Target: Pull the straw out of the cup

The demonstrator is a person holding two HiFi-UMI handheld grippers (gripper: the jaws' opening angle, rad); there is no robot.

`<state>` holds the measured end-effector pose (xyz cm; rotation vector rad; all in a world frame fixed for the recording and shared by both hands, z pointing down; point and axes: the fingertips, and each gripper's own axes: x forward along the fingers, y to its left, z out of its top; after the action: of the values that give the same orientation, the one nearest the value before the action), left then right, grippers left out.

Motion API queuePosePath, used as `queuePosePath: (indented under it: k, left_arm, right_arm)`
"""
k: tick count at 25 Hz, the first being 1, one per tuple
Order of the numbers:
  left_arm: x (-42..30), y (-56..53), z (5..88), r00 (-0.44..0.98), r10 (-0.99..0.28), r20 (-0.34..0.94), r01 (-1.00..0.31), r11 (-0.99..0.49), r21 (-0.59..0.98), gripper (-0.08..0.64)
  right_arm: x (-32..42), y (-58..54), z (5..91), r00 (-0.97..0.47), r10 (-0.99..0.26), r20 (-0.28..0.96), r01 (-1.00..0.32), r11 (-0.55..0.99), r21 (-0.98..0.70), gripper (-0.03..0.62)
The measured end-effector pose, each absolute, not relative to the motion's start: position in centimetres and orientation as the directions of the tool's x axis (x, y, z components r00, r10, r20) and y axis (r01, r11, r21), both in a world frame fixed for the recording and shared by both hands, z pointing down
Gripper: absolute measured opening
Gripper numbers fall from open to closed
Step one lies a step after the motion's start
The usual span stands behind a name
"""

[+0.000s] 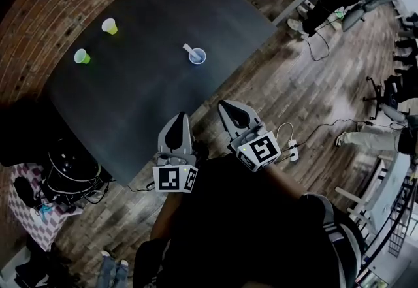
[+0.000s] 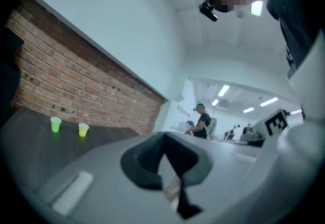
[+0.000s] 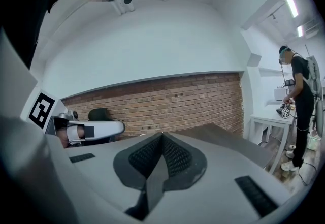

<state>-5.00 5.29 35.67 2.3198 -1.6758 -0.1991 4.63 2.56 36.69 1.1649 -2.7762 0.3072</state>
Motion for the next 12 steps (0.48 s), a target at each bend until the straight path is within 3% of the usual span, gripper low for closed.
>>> queuePosePath:
  k: [12]
  left_arm:
    - [-8.8,1.7,36.1,0.317,-0.948,0.041,-0.904,-0.289,0.316,0.005]
  right_arm:
    - [1.8,-1.3,37.2,-0.669,-0.71,0.218,-0.74,0.664,-0.109,0.006]
